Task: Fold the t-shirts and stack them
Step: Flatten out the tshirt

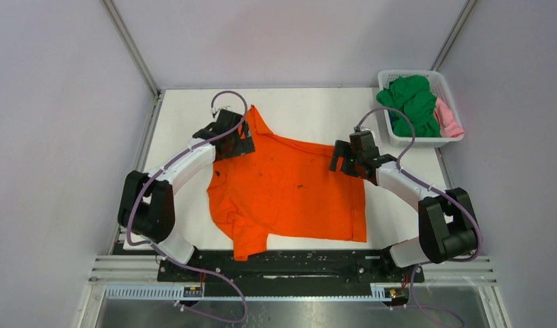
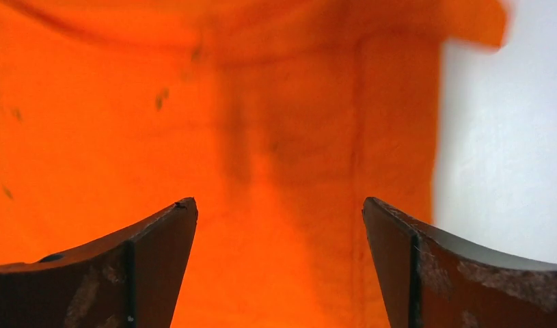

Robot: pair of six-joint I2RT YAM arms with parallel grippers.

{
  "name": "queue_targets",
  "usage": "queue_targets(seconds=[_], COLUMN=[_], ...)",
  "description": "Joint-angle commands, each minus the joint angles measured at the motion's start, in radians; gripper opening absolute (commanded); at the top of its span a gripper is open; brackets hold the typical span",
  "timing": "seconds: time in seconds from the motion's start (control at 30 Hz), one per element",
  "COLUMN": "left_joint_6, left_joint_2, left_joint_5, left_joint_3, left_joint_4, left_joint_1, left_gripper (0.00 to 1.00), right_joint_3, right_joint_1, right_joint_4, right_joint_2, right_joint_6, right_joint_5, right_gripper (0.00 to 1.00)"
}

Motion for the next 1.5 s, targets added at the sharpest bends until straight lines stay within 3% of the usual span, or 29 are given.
queue_targets(seconds=[0.0,0.17,0.37,0.63,0.73,0.83,1.2,1.33,1.47], left_joint_6=[-0.155,-0.212,-0.240,-0.250,-0.243,-0.239,-0.199,-0.179,-0.203], left_joint_2=[-0.144,-0.218,-0.298,-0.369,-0.307,-0.215,0.138,0.075,-0.142], left_joint_5=[0.306,0.322,0.143,0.094,0.110,0.105,0.180,0.181,0.191], left_joint_3=[-0.266,-0.489,-0.654,-0.659,-0.604,-0.524,-0.136,-0.091,-0.230], left_joint_4=[0.187,0.228,0.123,0.049,0.056,0.074,0.054,0.019,0.040], left_joint_1=[-0.004,-0.011,0.005,0.039,0.039,0.041,0.041,0.041,0.039], left_gripper=[0.99,0.99,0.99,0.99,0.99,0.99,0.99,0.99,0.99], right_joint_3=[-0.069,-0.142,-0.212,-0.249,-0.225,-0.194,-0.111,-0.032,-0.062], right_joint_1=[0.106,0.207,0.328,0.473,0.473,0.443,0.069,0.039,0.064], right_joint_4=[0.022,0.070,0.120,0.175,0.100,0.012,-0.027,-0.060,-0.033], right_joint_2=[-0.051,0.001,0.062,0.091,0.078,0.062,0.123,0.089,-0.023], right_joint_6=[0.043,0.143,0.227,0.321,0.309,0.277,0.231,0.173,0.132], right_joint_5=[-0.091,-0.137,-0.156,-0.159,-0.054,0.053,0.010,0.038,-0.022], right_gripper=[1.00,1.00,0.99,0.99,0.99,0.99,0.99,0.99,1.00])
